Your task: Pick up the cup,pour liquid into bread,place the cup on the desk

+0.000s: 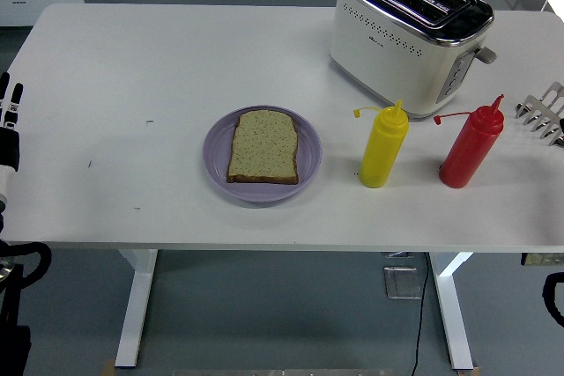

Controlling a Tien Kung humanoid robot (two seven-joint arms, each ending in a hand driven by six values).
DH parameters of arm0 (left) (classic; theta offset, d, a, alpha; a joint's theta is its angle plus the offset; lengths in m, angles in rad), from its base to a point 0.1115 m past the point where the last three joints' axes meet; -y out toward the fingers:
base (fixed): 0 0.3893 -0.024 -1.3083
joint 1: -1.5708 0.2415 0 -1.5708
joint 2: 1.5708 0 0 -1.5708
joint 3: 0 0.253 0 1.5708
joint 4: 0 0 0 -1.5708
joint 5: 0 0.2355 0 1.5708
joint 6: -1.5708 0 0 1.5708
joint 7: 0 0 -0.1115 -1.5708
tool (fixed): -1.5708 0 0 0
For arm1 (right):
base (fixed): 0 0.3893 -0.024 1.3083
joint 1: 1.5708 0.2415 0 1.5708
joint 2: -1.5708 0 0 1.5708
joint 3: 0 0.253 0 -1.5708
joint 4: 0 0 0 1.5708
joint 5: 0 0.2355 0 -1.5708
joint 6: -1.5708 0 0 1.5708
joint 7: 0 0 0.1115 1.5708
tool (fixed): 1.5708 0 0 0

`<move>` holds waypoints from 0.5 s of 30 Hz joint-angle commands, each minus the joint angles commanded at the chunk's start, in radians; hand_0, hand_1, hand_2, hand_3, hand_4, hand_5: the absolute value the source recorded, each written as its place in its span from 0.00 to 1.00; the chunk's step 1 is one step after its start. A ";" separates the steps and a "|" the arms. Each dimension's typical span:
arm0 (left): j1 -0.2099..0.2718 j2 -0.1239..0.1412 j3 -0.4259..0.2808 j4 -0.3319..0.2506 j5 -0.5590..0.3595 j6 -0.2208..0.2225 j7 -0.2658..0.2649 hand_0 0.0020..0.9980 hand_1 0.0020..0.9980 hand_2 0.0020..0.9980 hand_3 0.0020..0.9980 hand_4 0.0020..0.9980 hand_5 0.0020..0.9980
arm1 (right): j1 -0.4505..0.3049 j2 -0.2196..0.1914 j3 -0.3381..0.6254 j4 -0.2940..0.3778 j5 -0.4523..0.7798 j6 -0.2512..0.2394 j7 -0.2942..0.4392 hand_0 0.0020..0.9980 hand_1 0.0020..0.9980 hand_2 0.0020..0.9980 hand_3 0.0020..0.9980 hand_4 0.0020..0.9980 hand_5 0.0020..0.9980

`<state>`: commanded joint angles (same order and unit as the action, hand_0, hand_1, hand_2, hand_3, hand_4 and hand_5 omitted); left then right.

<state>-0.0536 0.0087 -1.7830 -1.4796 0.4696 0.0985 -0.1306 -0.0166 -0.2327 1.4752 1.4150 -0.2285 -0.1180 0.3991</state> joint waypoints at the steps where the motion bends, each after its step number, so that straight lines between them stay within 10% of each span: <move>1: 0.000 0.000 0.000 0.000 0.000 0.000 0.000 0.81 0.74 0.73 0.73 0.49 1.00 | 0.000 0.000 0.000 0.000 0.000 0.000 0.000 0.77 0.69 0.71 0.65 0.48 0.35; 15: 0.000 0.000 0.001 0.000 -0.001 0.001 -0.001 0.81 0.74 0.73 0.73 0.49 1.00 | 0.000 0.001 0.000 -0.001 0.003 -0.002 0.000 0.77 0.69 0.71 0.65 0.49 0.35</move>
<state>-0.0540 0.0088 -1.7821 -1.4796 0.4683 0.0991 -0.1313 -0.0165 -0.2321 1.4755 1.4137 -0.2260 -0.1199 0.3989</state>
